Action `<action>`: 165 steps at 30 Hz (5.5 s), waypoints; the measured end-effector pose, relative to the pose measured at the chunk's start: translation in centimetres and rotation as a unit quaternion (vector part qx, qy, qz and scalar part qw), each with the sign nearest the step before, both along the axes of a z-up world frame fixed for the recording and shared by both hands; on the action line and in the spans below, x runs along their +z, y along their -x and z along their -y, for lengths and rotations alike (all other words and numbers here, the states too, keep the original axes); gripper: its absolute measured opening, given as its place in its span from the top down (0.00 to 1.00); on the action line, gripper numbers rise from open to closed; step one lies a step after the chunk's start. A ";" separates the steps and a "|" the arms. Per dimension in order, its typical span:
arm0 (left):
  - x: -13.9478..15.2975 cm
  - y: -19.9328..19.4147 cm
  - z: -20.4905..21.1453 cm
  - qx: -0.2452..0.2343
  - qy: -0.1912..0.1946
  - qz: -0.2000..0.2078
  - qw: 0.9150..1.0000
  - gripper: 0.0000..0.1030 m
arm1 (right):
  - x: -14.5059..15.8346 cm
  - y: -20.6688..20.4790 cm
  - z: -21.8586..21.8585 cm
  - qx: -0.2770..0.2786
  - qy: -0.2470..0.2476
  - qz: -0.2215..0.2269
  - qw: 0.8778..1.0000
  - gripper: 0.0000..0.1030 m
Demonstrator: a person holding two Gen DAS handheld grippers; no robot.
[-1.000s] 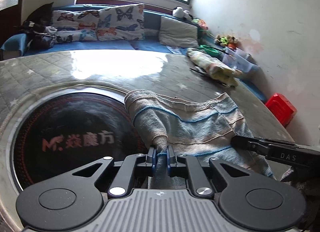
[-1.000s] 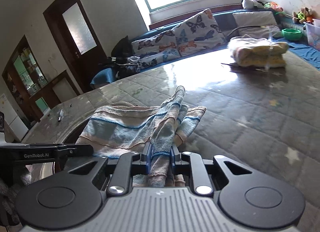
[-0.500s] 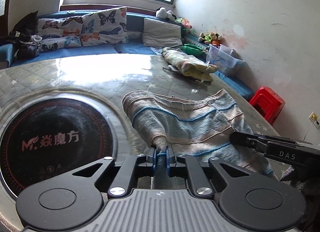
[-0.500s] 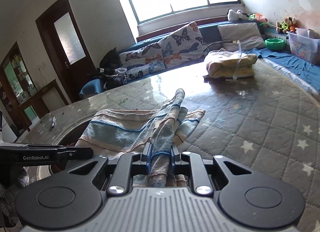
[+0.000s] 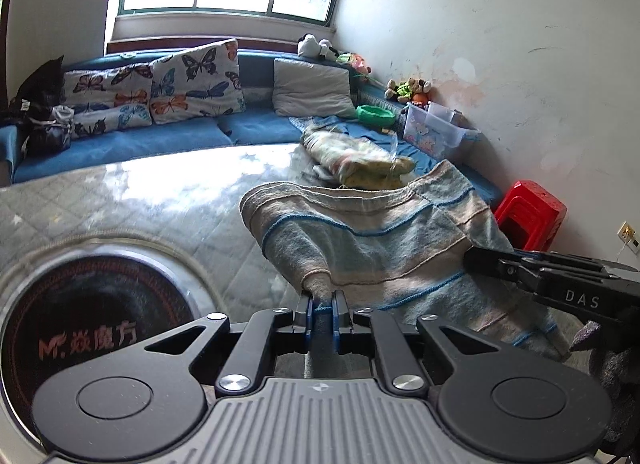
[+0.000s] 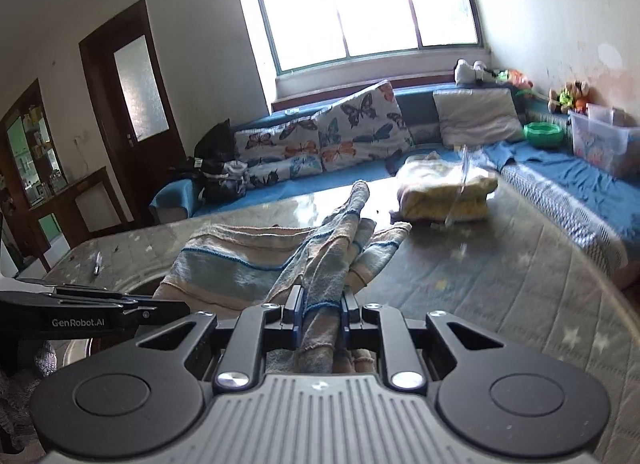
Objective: Fold clothes
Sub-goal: 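Lift the towel with both grippers and carry it across the mattress, then lower the towel onto the mattress and open both grippers, then pat and square the folded towel with both open grippers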
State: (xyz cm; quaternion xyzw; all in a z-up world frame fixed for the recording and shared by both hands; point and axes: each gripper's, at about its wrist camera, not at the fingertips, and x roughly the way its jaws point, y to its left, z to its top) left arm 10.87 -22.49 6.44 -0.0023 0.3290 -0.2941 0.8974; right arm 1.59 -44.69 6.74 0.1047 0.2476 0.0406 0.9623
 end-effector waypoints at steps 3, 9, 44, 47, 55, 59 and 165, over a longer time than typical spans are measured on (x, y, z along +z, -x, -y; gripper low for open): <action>0.9 -0.4 1.0 -0.003 0.000 0.010 1.000 0.90 | 1.2 -0.2 0.4 -0.003 0.011 0.010 1.000 0.84; 2.0 -1.4 3.1 -0.005 0.006 0.015 1.000 0.90 | 2.1 -0.9 1.8 -0.015 0.029 0.009 0.999 0.84; -6.3 -3.1 11.0 -0.038 -0.049 -0.050 0.997 0.86 | -6.1 -4.0 7.1 -0.078 0.075 -0.103 0.989 0.84; -6.5 -3.3 11.0 -0.038 -0.053 -0.049 0.997 0.82 | -6.5 -4.1 7.3 -0.082 0.072 -0.109 0.988 0.83; -6.6 -3.2 11.3 -0.033 -0.079 -0.027 0.996 0.60 | -6.8 -4.3 7.5 -0.093 0.075 -0.120 0.985 0.78; -6.7 -3.3 11.2 -0.030 -0.084 -0.026 0.996 0.54 | -6.3 -4.3 7.3 -0.095 0.080 -0.110 0.986 0.71; -5.2 -4.6 20.1 -0.112 -0.109 0.026 0.987 0.37 | -6.9 5.7 4.0 -0.088 0.058 -0.061 0.993 0.62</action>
